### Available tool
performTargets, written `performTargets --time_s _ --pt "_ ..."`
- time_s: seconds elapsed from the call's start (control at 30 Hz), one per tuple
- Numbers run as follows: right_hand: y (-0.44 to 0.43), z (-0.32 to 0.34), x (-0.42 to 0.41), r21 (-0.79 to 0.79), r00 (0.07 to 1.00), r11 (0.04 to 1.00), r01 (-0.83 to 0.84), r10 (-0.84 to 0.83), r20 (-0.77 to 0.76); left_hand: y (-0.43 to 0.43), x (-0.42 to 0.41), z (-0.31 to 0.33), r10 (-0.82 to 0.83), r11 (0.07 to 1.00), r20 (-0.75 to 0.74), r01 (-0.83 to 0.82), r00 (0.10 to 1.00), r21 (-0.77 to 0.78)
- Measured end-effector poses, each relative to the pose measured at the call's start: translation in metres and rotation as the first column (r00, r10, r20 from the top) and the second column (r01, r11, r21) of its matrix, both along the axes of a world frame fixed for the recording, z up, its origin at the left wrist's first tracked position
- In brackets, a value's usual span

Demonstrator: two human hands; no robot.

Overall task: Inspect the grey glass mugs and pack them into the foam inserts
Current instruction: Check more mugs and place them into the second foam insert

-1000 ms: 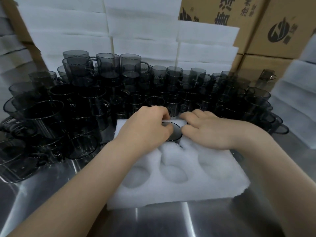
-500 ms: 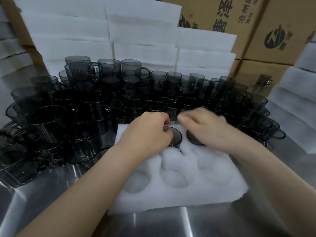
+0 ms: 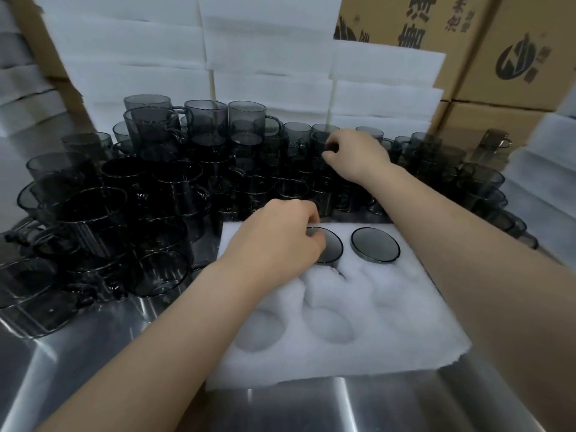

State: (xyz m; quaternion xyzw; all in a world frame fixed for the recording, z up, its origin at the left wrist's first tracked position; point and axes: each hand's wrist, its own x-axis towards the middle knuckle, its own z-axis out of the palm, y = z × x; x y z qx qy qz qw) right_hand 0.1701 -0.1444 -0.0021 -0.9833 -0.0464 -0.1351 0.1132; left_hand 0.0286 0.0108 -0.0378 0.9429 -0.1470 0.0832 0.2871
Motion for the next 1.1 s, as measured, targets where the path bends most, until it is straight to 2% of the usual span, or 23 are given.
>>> performTargets --time_s 0.1,0.2,0.27,0.33,0.37,0.47,0.67,0.73,0.93,1.0,1.1 --pt "-0.003 0.003 -0.015 0.091 0.997 0.996 -0.014 0.007 0.076 -0.001 0.001 0.000 -0.007 1.000 0.008 0.007 1.000 -0.019" --pt "-0.004 0.008 -0.044 0.328 0.990 0.937 -0.124 0.096 0.101 -0.001 0.004 0.002 0.012 0.991 0.073 -0.002 0.997 -0.133" --pt "-0.001 0.009 -0.067 0.574 0.973 0.789 -0.219 0.218 0.072 0.000 0.005 0.004 0.060 0.953 0.102 -0.026 0.993 -0.301" --pt "0.005 0.008 -0.088 0.732 0.927 0.612 -0.300 0.368 0.073 0.000 0.005 0.006 0.092 0.909 0.098 -0.044 0.991 -0.414" --pt "0.008 0.006 -0.094 0.757 0.900 0.555 -0.345 0.424 0.099 0.000 0.005 0.006 0.104 0.898 0.098 -0.051 0.990 -0.437" --pt "0.016 -0.002 -0.103 0.756 0.852 0.490 -0.434 0.497 0.167 0.003 0.006 0.008 0.170 0.877 0.119 -0.095 0.978 -0.471" --pt "0.017 -0.011 -0.107 0.807 0.821 0.414 -0.422 0.552 0.147 0.008 0.009 0.009 0.200 0.894 0.196 -0.097 0.960 -0.437" --pt "0.017 -0.010 -0.107 0.815 0.827 0.401 -0.418 0.540 0.158 0.007 0.007 0.009 0.197 0.892 0.210 -0.086 0.958 -0.443" --pt "0.022 -0.011 -0.110 0.782 0.892 0.497 -0.376 0.423 0.160 0.005 0.004 0.010 0.149 0.924 0.280 -0.033 0.948 -0.382" --pt "0.024 -0.009 -0.111 0.799 0.911 0.481 -0.360 0.368 0.189 0.003 0.003 0.010 0.157 0.920 0.309 -0.025 0.938 -0.392" --pt "0.023 -0.007 -0.111 0.862 0.922 0.383 -0.333 0.325 0.212 0.001 -0.001 0.012 0.124 0.919 0.342 0.022 0.931 -0.393"
